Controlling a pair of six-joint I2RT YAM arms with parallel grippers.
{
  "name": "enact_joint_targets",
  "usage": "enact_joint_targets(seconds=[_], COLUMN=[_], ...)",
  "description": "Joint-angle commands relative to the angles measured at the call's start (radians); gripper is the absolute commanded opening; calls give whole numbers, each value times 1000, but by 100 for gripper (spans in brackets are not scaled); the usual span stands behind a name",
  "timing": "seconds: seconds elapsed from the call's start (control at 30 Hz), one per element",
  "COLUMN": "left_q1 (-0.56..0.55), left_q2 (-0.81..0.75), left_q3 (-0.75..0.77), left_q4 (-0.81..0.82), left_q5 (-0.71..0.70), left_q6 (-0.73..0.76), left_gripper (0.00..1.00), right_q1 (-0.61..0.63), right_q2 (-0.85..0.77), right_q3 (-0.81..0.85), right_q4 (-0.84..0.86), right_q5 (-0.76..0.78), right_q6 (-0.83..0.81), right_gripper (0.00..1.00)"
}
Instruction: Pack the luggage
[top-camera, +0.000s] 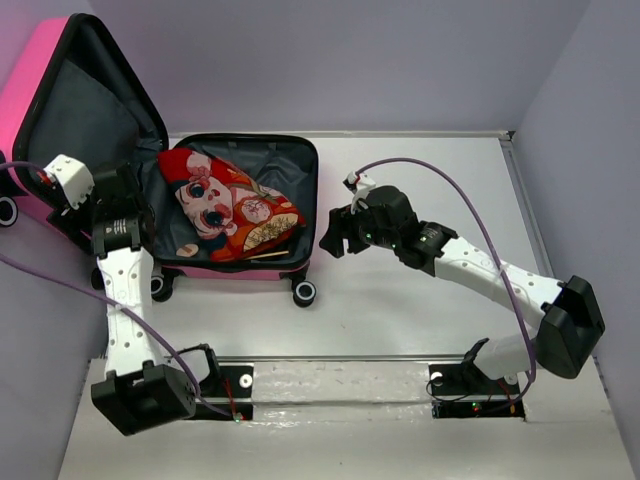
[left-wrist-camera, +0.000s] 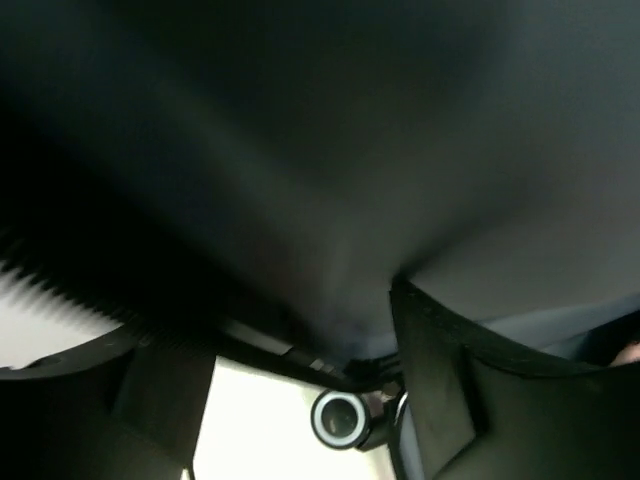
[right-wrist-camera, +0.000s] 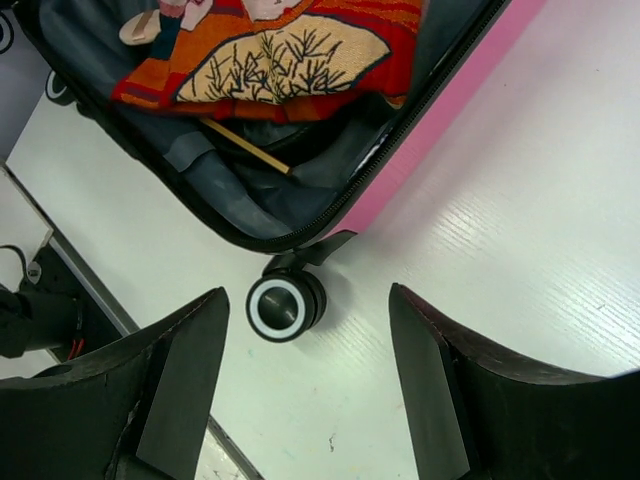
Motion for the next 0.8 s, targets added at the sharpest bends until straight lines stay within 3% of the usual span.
enact_joint_targets(seconds=[0.0,0.03,0.1,0.13,0.23,0.37,0.4,0.5,0.67,0.73,0.77], left_q1=[15,15,15,12,-22,-254,-399,-573,-729,-782,-807], left_q2=[61,72,72,62,-6,-101,-135,-181,-205,-208,-213], left_q3=[116,124,135,130,87,-23,-74,-128,-184,-194,-201], left_q4=[85,90,97,105,143,237,275,286,288,288,286], left_q5=[-35,-49,-13,3,31,-144,-238,-323,-390,-384,-384], left_q6=[60,66,65,62,65,185,247,273,284,284,284], left_gripper=[71,45,28,8,6,6,6,6,6,6,6], right_q1=[0,0,0,0,0,0,-9,-83,-131,-131,-131], right_q2=[0,7,17,30,53,116,151,233,372,435,487], right_q3=[9,8,6,9,25,58,83,144,261,308,339], right_q4=[59,59,65,65,72,82,79,47,59,52,47], right_q5=[-28,-29,-22,-22,-14,60,116,164,55,40,28], right_q6=[-21,-19,-18,-16,-1,49,78,163,211,217,221], right_gripper=[71,71,71,71,71,71,72,73,75,64,51])
